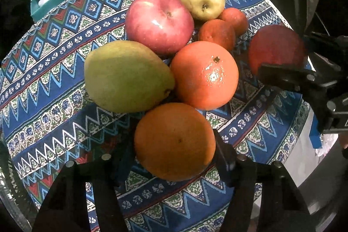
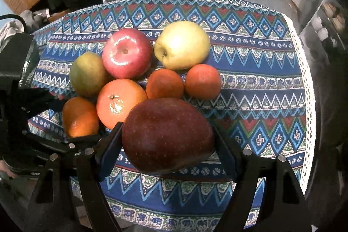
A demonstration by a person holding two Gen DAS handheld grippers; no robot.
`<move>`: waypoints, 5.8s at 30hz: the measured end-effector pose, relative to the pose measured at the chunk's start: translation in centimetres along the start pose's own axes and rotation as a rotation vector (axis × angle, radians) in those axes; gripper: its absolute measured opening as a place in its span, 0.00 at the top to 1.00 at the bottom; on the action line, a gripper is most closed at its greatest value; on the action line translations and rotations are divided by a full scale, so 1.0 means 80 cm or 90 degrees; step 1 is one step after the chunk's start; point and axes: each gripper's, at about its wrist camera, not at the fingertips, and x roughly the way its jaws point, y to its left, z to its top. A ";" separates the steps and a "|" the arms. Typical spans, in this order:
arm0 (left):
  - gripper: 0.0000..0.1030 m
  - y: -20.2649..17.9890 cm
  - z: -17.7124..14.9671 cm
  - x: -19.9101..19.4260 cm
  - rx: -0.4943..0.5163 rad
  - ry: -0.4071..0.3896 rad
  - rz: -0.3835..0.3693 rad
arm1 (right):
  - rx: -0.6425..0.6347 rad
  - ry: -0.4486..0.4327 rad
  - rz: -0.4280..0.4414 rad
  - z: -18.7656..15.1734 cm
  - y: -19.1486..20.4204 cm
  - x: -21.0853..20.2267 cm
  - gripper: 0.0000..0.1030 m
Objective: Organize fruits
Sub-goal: 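Grasp the dark-red mango with the right tool while the left tool grasps an orange, then carry the mango and the orange in both tools over the glass bowl, then open the right tool to drop the mango into the bowl while the left tool releases the orange, then move both empty tools back to the fruit pile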
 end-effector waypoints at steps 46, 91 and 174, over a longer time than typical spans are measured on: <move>0.36 0.089 -0.071 -0.244 -0.087 -0.257 0.065 | -0.081 -0.254 0.050 0.054 0.129 -0.174 0.23; 0.36 0.303 -0.212 -0.297 -0.300 -0.307 0.131 | -0.227 -0.180 0.181 0.160 0.409 -0.086 0.23; 0.27 0.282 -0.195 -0.244 -0.333 -0.188 0.106 | -0.209 -0.103 0.119 0.122 0.369 -0.045 0.25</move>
